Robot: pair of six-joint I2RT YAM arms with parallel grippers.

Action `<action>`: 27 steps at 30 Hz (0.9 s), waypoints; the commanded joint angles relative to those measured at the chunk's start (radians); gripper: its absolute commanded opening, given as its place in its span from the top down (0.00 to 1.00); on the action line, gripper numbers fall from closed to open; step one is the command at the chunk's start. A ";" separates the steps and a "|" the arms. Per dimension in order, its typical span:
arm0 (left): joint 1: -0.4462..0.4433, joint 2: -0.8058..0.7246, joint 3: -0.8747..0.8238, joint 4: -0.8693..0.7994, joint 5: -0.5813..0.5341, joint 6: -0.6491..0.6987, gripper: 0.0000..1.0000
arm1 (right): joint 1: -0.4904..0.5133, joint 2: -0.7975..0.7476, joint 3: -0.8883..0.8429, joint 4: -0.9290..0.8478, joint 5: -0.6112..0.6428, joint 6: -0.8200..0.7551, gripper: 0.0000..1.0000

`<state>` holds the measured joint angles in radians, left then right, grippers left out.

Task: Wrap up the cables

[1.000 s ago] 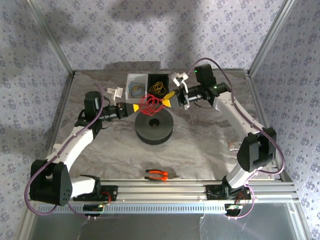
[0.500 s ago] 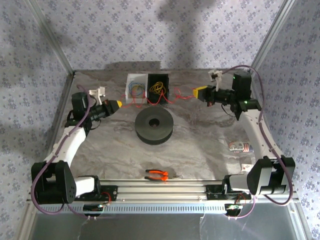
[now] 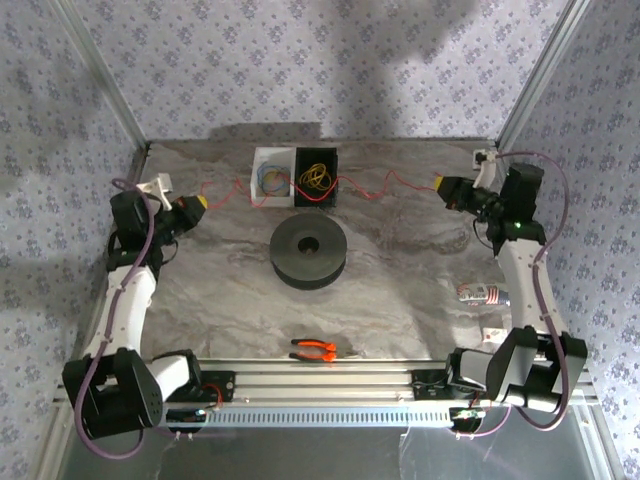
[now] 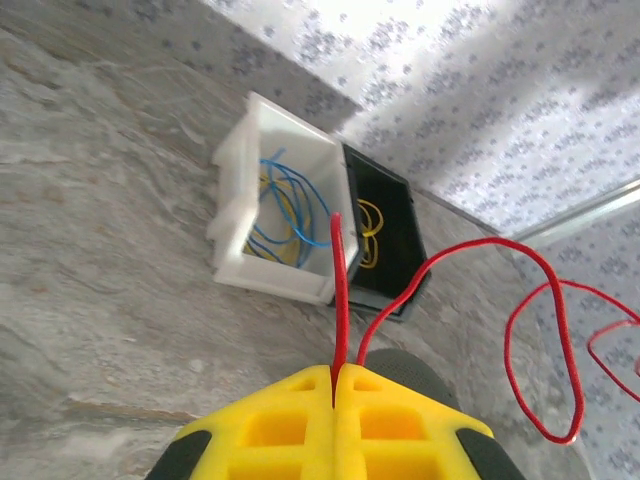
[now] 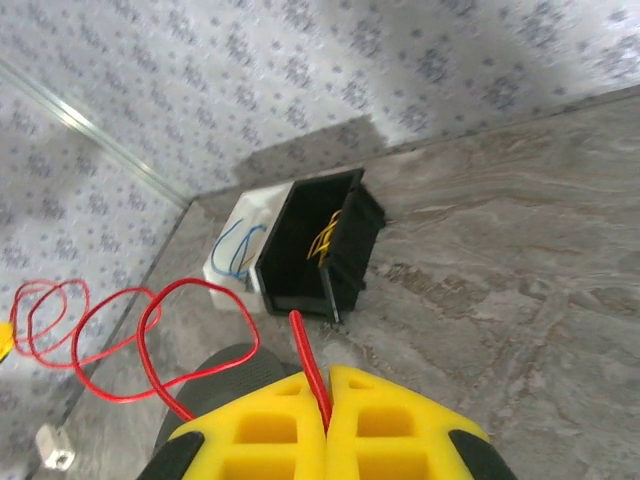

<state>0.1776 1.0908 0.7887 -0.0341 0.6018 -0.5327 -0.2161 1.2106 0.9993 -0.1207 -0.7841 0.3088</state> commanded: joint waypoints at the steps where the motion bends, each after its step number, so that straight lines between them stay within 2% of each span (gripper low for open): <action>1: 0.052 -0.030 0.007 -0.007 -0.088 -0.003 1.00 | -0.053 -0.039 -0.023 0.035 0.085 0.056 1.00; 14: 0.221 -0.048 0.069 -0.029 -0.149 -0.026 1.00 | -0.210 -0.085 -0.077 0.056 0.125 0.150 1.00; 27: 0.307 -0.008 0.183 -0.078 -0.199 -0.001 1.00 | -0.348 -0.099 -0.091 0.053 0.094 0.181 1.00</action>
<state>0.4397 1.0691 0.9306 -0.1104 0.4820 -0.5392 -0.5205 1.1366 0.9119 -0.0963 -0.7280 0.4725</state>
